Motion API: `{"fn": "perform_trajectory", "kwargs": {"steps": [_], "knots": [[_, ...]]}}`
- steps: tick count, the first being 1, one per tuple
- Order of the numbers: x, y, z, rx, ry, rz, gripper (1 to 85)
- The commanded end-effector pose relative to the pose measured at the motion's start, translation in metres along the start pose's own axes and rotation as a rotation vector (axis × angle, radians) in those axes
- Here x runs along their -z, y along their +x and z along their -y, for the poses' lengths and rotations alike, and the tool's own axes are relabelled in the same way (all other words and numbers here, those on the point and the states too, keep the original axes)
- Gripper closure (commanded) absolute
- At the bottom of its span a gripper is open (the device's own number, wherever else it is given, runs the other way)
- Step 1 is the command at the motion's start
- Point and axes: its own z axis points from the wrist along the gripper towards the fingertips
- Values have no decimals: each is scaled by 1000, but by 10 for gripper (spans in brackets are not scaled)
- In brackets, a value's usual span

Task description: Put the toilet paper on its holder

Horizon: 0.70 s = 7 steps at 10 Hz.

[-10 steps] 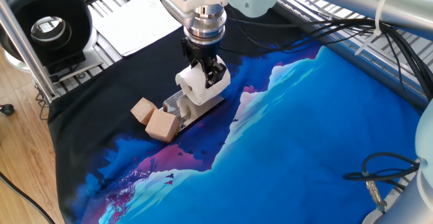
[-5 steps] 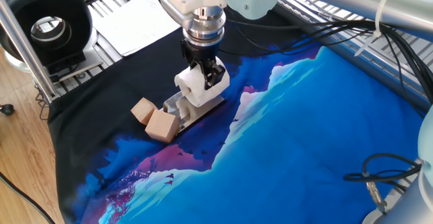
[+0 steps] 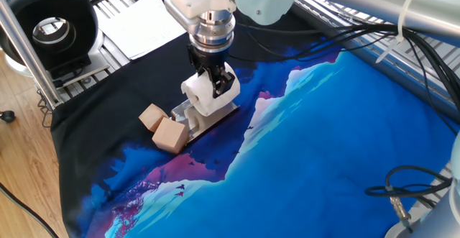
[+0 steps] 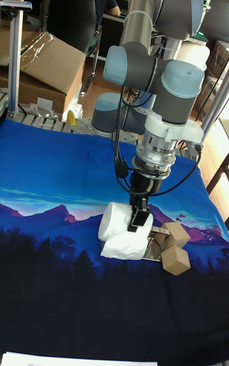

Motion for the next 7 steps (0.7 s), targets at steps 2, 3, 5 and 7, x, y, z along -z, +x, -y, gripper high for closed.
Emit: {"fn": "perform_trajectory", "kwargs": {"steps": [2, 3, 5, 7], "knots": [[-6, -10, -4, 80, 23, -1, 340], [-6, -8, -5, 98, 21, -7, 340], [-6, -12, -7, 104, 14, 7, 340], [-5, -15, -10, 119, 0, 16, 337]]}}
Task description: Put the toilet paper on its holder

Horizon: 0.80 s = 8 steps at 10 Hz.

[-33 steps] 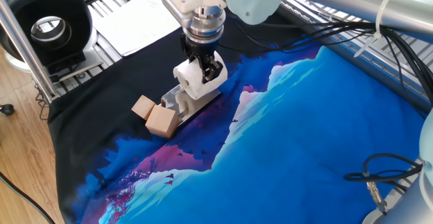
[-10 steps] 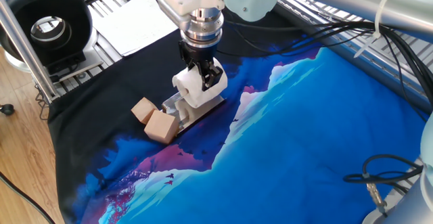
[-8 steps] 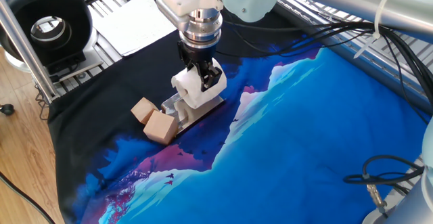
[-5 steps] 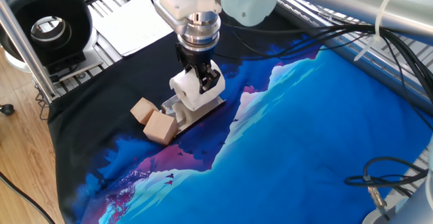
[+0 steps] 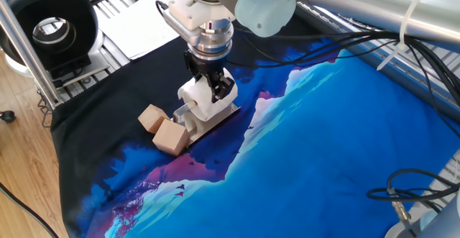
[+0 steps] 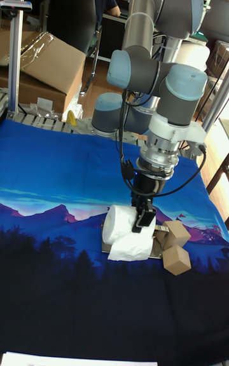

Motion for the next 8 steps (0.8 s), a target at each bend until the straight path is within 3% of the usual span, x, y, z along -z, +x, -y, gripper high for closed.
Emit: {"fn": "perform_trajectory", "kwargs": {"steps": [1, 8], "knots": [[2, -7, -2, 23, -9, 17, 337], [10, -20, -2, -1, -13, 5, 330]]}}
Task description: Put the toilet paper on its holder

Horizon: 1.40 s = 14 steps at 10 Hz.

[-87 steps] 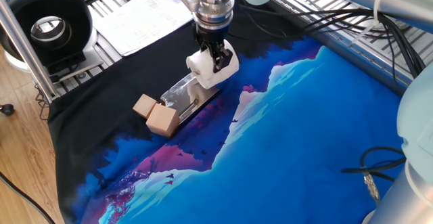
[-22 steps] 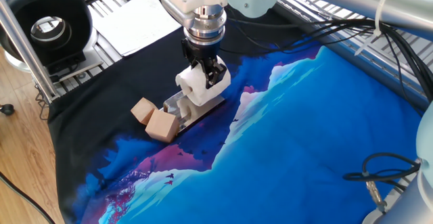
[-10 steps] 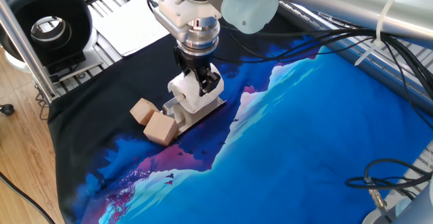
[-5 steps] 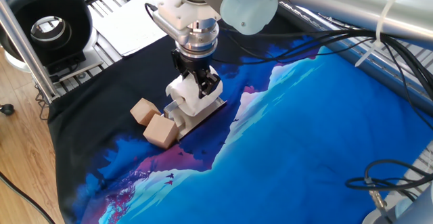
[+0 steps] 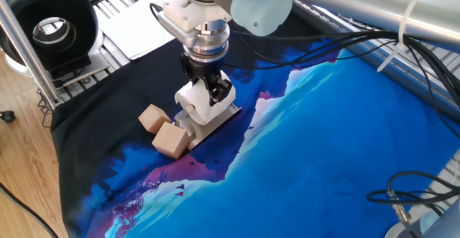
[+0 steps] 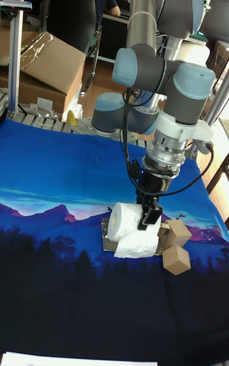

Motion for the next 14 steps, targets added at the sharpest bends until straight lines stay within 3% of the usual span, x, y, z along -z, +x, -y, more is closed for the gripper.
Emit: {"fn": "perform_trajectory", "kwargs": {"steps": [1, 3, 12, 13, 14], "knots": [[1, -6, 2, 0, 7, 6, 330], [-3, -11, 3, -7, 11, 18, 330], [-2, -22, 0, -35, 21, 1, 300], [-1, -25, 2, -38, 31, 8, 243], [-3, -32, 8, -24, 50, 32, 70]]}}
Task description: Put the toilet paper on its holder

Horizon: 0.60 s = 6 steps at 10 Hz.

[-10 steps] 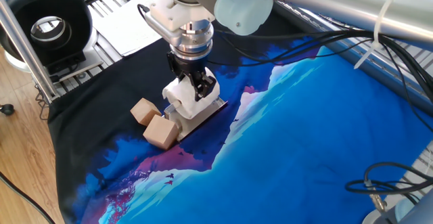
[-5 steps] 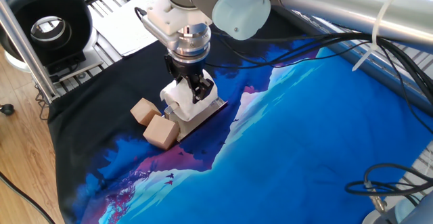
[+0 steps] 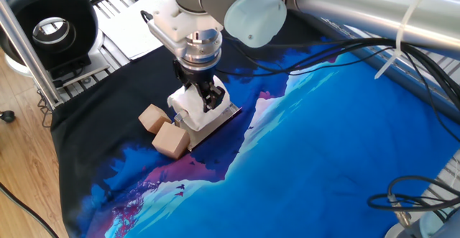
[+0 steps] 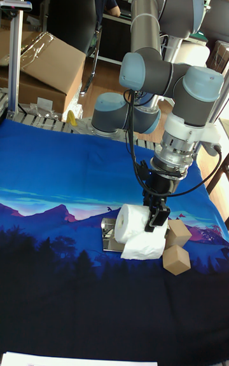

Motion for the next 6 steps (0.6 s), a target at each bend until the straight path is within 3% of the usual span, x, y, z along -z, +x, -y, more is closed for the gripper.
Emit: {"fn": "perform_trajectory", "kwargs": {"steps": [1, 6], "knots": [[-2, -10, 7, 0, 21, 28, 7], [-3, -8, 9, 2, 25, 23, 7]]}}
